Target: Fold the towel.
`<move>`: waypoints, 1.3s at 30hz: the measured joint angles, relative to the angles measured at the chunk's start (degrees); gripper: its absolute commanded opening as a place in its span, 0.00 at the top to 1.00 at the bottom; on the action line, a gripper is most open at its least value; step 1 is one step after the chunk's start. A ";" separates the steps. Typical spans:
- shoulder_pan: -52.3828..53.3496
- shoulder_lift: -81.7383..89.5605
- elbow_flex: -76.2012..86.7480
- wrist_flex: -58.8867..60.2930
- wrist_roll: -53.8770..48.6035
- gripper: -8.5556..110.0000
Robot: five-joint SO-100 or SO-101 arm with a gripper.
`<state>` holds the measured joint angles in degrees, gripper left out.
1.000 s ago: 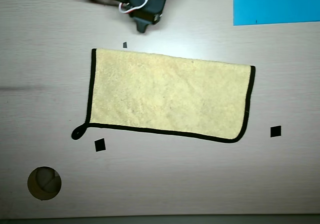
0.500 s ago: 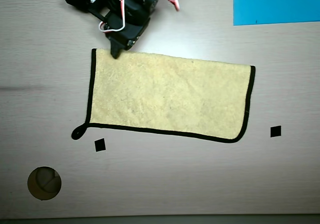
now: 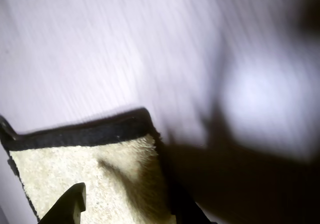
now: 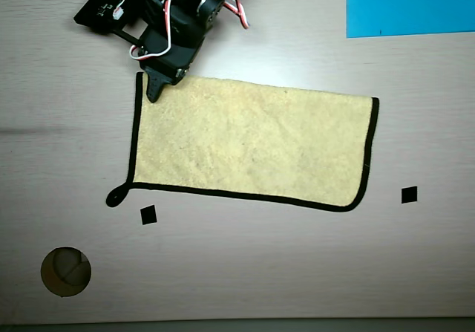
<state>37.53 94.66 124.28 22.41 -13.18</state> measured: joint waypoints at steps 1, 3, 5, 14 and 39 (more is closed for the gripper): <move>0.00 -0.35 -0.09 -0.79 -0.18 0.78; 0.00 -1.23 -0.79 -2.02 -0.26 0.79; 0.00 -2.20 -1.49 -2.90 -0.53 0.80; -1.67 -3.96 -2.72 -5.71 -0.53 0.84; -7.65 5.19 -2.72 -0.35 -5.80 0.93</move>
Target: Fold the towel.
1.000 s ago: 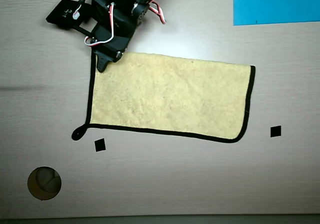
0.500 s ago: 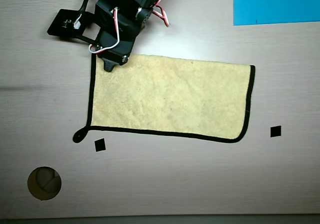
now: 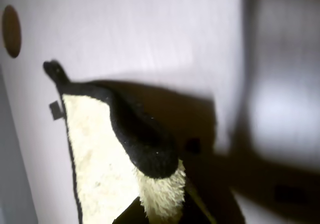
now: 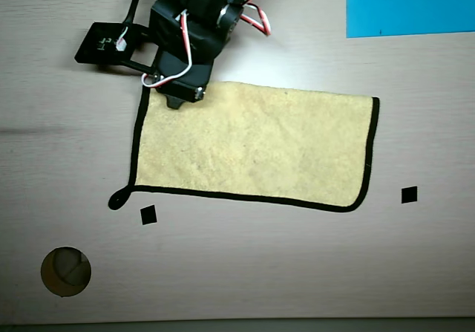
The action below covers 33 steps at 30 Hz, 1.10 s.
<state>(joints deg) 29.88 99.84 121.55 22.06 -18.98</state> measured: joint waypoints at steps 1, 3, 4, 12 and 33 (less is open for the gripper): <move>-0.44 0.70 0.00 0.09 -0.97 0.93; -1.49 2.20 0.00 0.09 -3.08 0.93; -2.02 2.99 0.00 0.26 -4.13 0.93; -6.33 6.86 0.00 2.81 -12.74 0.93; -26.89 12.83 -12.39 18.90 -15.82 0.93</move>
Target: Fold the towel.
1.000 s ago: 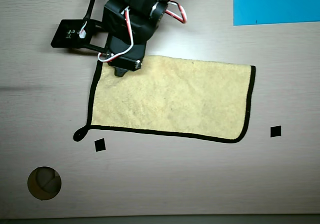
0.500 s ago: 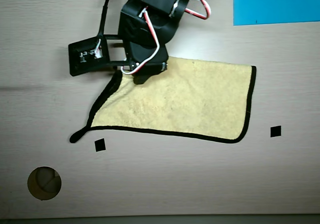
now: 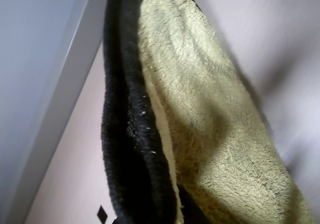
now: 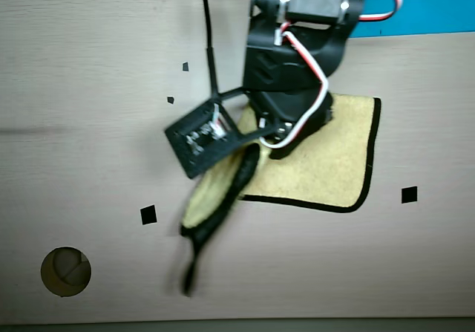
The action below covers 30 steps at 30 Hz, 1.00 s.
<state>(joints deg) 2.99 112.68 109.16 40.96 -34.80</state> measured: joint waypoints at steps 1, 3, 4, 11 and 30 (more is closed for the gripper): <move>-0.70 0.00 -0.35 0.35 -0.26 0.93; -2.20 0.00 -1.14 1.05 -0.53 0.93; -2.90 0.00 -1.49 1.41 -0.62 0.93; -8.26 0.00 -2.02 4.04 -0.88 0.93; -20.13 -8.88 -1.05 5.27 4.83 0.93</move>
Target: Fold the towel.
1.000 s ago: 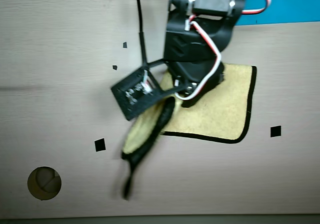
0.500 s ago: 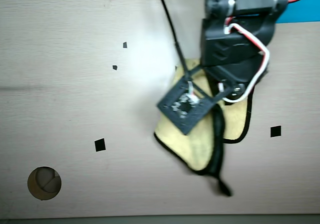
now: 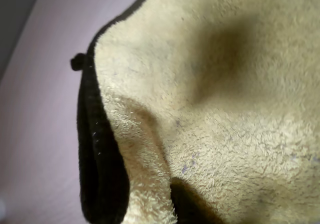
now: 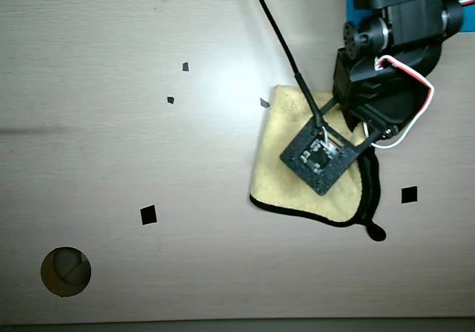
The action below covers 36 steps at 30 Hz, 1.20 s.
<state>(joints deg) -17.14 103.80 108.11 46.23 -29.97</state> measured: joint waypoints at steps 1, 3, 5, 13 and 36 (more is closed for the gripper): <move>-0.26 0.00 0.44 0.00 0.35 0.93; -0.70 0.00 0.70 0.00 1.32 0.93; -1.32 0.00 0.70 0.00 2.55 0.93; -2.90 0.00 0.70 6.33 4.31 0.71; 7.91 16.17 5.19 26.46 2.81 0.81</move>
<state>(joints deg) -9.23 119.97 113.29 72.69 -27.16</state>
